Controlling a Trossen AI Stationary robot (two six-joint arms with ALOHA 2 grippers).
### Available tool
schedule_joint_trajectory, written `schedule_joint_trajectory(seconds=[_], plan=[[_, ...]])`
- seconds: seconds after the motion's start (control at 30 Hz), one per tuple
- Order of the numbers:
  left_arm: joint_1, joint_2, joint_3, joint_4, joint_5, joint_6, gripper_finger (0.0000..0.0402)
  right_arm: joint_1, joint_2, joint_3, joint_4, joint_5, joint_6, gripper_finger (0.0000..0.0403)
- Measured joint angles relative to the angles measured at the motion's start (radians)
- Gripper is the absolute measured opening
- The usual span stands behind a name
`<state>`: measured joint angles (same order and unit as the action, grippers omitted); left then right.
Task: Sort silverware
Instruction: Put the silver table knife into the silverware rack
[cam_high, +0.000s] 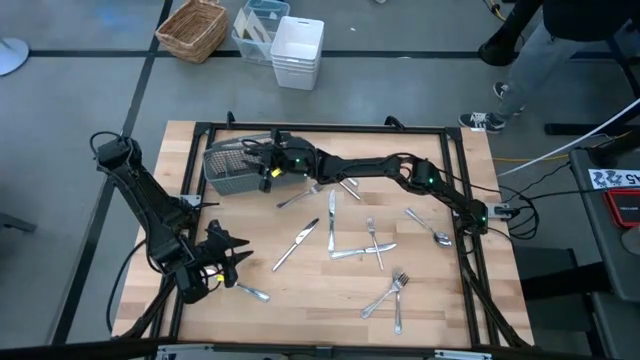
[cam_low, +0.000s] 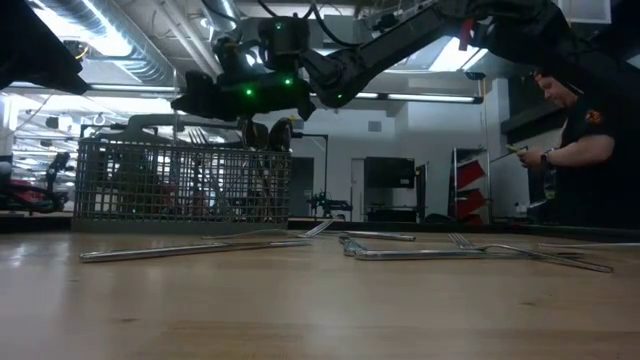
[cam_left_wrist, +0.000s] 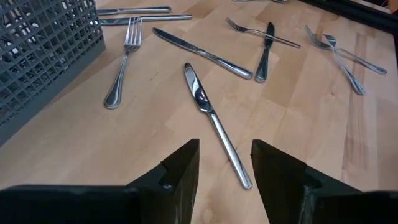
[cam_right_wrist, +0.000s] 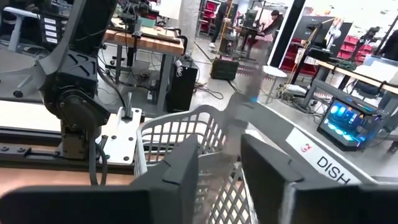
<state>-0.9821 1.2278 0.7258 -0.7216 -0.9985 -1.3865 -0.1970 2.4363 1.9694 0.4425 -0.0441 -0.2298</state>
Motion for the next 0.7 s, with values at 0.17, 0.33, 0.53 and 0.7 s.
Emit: schedule_joint_trajectory(seconds=[0.17, 0.33, 0.53, 0.7], plan=[[0.0, 0.0, 0.0, 0.001, 0.0, 0.0, 0.0138, 0.001, -0.003, 0.0, 0.003, 0.0, 0.0, 0.0149], [0.002, 0.0, 0.0, 0.006, 0.0, -0.002, 0.0138, 0.008, -0.051, 0.0, -0.078, 0.006, 0.0, 0.0151], [0.043, 0.0, 0.0, 0.009, 0.0, -0.005, 0.0138, 0.03, -0.202, 0.0, -0.323, 0.015, -0.003, 0.0151], [0.136, -0.001, 0.005, 0.062, 0.077, 0.001, 0.0138, 0.053, -0.37, 0.0, -0.603, 0.027, -0.003, 0.0152]])
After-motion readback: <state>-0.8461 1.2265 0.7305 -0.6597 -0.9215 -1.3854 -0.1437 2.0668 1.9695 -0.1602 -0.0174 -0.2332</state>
